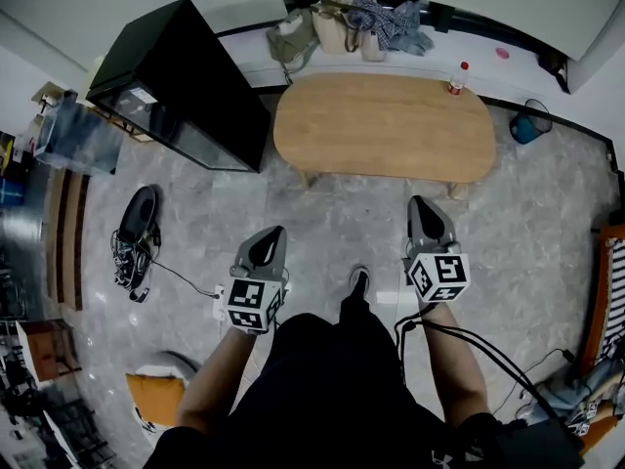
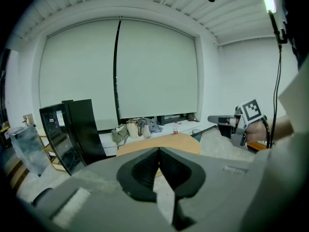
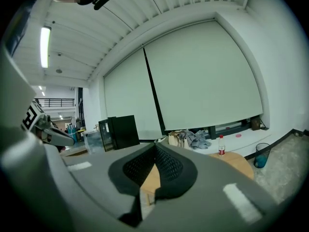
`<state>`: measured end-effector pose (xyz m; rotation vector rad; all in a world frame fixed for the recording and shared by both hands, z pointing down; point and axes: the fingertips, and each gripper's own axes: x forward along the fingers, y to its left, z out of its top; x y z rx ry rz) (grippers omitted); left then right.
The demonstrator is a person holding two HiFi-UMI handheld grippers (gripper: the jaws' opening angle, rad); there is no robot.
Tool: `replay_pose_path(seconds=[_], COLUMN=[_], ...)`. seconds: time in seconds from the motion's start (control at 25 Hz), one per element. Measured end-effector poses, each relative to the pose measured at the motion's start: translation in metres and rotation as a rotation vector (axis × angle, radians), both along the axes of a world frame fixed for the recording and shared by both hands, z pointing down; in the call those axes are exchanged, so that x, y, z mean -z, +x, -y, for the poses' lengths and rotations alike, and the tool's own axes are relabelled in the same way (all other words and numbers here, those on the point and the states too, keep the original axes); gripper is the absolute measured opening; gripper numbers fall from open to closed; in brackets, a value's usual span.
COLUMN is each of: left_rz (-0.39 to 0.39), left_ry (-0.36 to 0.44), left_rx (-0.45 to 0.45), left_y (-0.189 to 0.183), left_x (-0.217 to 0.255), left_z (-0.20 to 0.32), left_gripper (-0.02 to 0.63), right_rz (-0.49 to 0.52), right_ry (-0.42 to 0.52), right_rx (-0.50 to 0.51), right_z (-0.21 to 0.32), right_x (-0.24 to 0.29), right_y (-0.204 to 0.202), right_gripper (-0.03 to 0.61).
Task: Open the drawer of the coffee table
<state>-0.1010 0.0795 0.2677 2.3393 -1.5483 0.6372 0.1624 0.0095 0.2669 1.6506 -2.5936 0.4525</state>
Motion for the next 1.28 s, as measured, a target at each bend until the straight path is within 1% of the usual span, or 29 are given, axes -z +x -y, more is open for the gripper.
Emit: replay_pose_path(seconds=[0.12,0.24,0.44,0.68,0.84,0.96,1.04,1.16,1.24,1.28], left_rz=[-0.025,-0.031,-0.039,-0.012,-0.02,-0.038,-0.054,-0.122,-0.127,-0.119], left_ry=[-0.021,-0.033,-0.045,-0.063,-0.06,-0.059,-0.046,0.022,0.048,0.044], left_rx=[0.015,0.034,0.036,0.02,-0.011,-0.041,-0.064,-0.076,-0.079,-0.078], left_y=[-0.004,-0.013,-0.032,-0.061,-0.066,-0.063,-0.059,-0.057,-0.06,-0.062], left_x=[-0.014,-0.033,-0.066,-0.13,-0.171,-0.204,-0.226,-0.245,-0.262,-0.275], left_z=[0.023,0.046,0.089,0.142,0.177,0.192,0.196,0.199,0.2,0.201], left_gripper=[0.003,0.003,0.003,0.003,0.003,0.003,0.003,0.003,0.003,0.003], right_rz=[-0.029,-0.075,-0.131,-0.137,-0.114,-0.084,-0.064,-0.049,-0.052,-0.056], right_ry=[-0.006,-0.007,-0.034,-0.098,-0.122,-0.135,-0.146,-0.158,-0.147,-0.141], right_rx=[0.014,0.032,0.013,-0.017,-0.047,-0.072,-0.086,-0.086,-0.08,-0.079], right_z=[0.019,0.038,0.073,0.101,0.116,0.121,0.118,0.115,0.115,0.115], right_x=[-0.011,-0.02,-0.05,-0.112,-0.157,-0.193,-0.22,-0.258,-0.277,-0.287], right_y=[-0.001,0.004,0.015,0.005,-0.004,-0.009,-0.012,-0.019,-0.023,-0.024], right_gripper=[0.0,0.0,0.0,0.0,0.0,0.0,0.0,0.0,0.0,0.0])
